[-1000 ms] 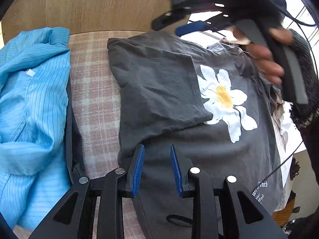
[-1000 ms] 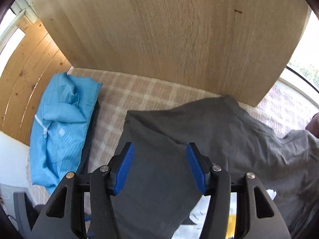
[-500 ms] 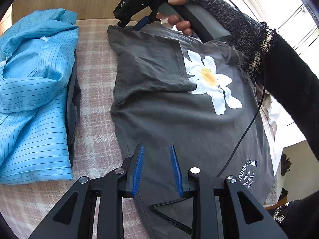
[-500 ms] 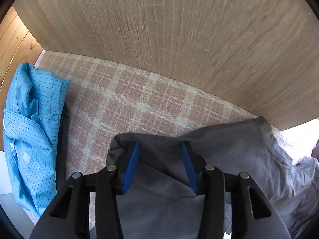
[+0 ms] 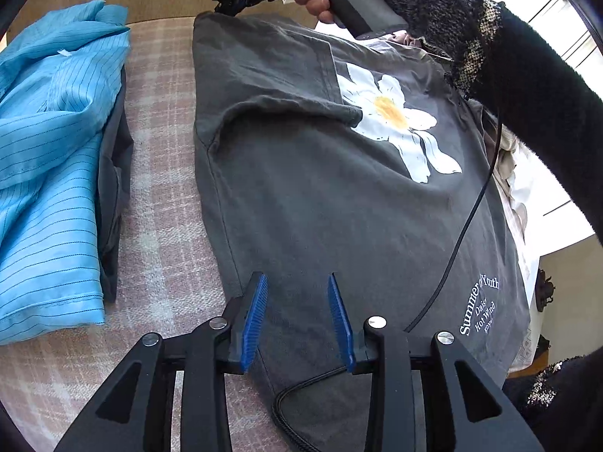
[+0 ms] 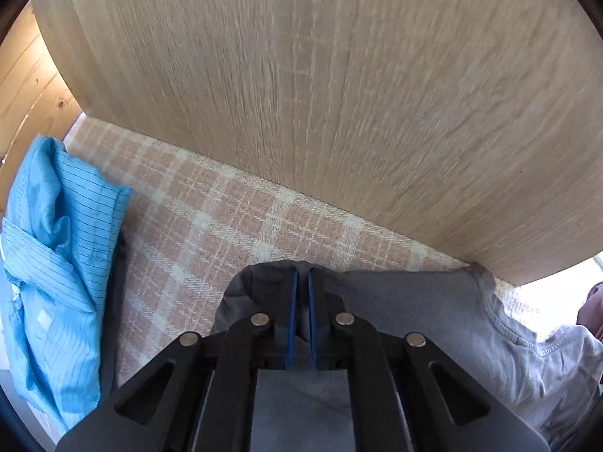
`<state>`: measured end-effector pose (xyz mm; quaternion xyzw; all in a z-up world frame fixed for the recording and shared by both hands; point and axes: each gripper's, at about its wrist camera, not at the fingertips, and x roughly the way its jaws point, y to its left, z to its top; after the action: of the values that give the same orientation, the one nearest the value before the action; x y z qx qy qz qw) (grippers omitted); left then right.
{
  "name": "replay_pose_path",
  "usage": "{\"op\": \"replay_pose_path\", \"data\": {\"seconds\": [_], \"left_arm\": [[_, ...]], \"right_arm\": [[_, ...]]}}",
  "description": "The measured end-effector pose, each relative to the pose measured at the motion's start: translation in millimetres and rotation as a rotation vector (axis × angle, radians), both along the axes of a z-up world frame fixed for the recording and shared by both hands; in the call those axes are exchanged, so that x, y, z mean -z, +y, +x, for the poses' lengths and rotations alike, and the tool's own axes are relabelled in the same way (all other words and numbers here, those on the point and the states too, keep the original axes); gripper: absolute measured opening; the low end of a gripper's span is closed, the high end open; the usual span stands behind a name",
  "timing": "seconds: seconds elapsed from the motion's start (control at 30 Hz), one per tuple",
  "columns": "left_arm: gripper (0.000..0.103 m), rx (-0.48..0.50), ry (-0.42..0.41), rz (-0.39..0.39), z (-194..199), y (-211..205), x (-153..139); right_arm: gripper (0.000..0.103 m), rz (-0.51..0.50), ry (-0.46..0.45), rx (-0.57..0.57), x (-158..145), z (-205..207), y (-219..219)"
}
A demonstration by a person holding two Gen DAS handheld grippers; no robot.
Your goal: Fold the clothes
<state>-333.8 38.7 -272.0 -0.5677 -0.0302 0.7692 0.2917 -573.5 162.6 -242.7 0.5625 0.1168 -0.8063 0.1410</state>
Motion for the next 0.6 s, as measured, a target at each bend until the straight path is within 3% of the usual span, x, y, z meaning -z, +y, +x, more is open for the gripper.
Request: {"op": "replay_pose_path", "data": {"seconds": [0.13,0.3,0.37,0.4,0.5,0.6], "left_arm": [[0.032,-0.019,-0.012,0.006,-1,-4,-4],[0.032,-0.055,0.002,0.027,19,-28,-28],[0.032,-0.079,0.005,0.031,35,-44,-37],[0.032,-0.101,-0.007,0.031,45,-55,-38],[0.032,-0.191,-0.060,0.029,81,-84,-35],[0.032,-0.287,-0.119,0.014,128,-101,-26]], "right_arm": [[0.008,0.057,-0.003,-0.065,-9,7,-7],[0.014,0.085,0.067,-0.111,-67,39,12],[0.026,0.036,0.084,-0.131,-90,59,26],[0.039,-0.006,0.053,-0.139,-94,62,31],[0.041,-0.094,-0.088,-0.162,-74,62,32],[0.041,-0.080,-0.171,-0.193,-25,76,7]]}}
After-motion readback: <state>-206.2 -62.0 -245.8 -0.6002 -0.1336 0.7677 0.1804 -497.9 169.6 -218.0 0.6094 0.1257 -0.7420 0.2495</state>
